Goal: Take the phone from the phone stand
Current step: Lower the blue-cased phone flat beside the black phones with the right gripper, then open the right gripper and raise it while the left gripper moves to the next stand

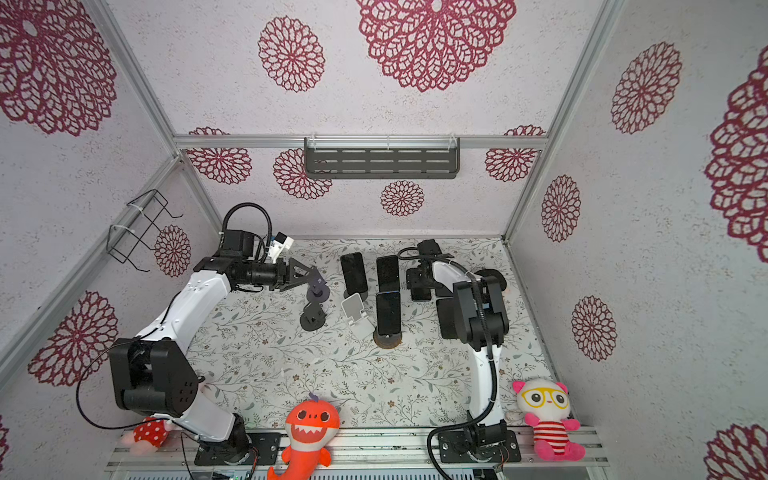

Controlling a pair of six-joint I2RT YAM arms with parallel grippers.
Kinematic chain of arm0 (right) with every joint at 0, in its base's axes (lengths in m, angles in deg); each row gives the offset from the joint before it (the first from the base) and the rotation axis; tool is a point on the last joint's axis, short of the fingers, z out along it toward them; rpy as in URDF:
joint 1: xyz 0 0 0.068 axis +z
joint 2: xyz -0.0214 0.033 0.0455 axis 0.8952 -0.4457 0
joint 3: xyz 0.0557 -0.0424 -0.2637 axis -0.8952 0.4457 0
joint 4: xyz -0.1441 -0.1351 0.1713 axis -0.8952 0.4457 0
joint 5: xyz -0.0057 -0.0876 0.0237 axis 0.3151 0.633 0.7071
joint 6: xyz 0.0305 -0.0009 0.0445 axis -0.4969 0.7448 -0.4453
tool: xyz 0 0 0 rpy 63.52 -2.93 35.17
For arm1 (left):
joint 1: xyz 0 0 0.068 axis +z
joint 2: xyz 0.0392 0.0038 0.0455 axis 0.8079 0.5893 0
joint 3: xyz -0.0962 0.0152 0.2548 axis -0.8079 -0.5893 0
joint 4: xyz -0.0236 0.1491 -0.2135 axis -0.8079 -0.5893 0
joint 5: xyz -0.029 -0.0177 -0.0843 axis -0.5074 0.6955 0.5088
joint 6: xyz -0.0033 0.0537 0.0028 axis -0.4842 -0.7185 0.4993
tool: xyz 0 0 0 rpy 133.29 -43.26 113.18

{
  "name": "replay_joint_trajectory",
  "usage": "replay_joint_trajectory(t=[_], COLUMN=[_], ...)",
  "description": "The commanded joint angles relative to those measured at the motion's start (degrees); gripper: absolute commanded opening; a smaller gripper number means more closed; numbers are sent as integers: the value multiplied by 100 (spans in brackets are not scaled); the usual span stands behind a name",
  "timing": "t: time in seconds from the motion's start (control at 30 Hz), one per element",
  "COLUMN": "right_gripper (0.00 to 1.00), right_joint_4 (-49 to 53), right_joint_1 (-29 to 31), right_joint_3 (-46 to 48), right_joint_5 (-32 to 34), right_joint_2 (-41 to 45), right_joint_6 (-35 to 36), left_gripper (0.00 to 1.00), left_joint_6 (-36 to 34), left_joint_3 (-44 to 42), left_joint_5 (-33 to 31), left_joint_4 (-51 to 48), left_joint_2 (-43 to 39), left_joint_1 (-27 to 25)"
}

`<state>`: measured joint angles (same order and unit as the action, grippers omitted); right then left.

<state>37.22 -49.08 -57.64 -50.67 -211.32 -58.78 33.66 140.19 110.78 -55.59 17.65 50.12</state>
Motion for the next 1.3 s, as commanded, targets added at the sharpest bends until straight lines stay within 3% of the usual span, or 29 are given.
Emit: replay_joint_trajectory(t=[0.0, 0.13, 0.33, 0.47, 0.7, 1.0, 1.27], right_gripper=[85, 90, 99, 99, 98, 88, 79], right_joint_4=[116, 17, -927, -1408, -1004, -407, 401], right_joint_1=[-4, -70, -100, -206, -257, -303, -303], right_joint_3=[-97, 244, 1484, 2199, 2887, 4009, 4431], right_joint_5=[129, 52, -131, -674, -820, -1436, -1551], right_joint_2=[688, 1105, 2322, 3084, 4210, 5895, 6840], right_joint_6=[169, 193, -70, -372, -264, -289, -481], left_gripper=[68, 68, 69, 69, 70, 70, 70], left_joint_6=[-102, -190, -554, -870, -979, -1011, -1052], left_joint_3=[69, 74, -68, -85, -302, 342, 595], left_joint_5=[45, -1, -319, -1431, -2946, -2601, -2081], left_joint_4=[-2, -1, 166, 141, 867, 980, 1183], left_joint_2=[-31, -65, -464, -878, -1568, -768, 155], left_joint_1=[-6, -14, -95, -515, -1713, -2910, -3147])
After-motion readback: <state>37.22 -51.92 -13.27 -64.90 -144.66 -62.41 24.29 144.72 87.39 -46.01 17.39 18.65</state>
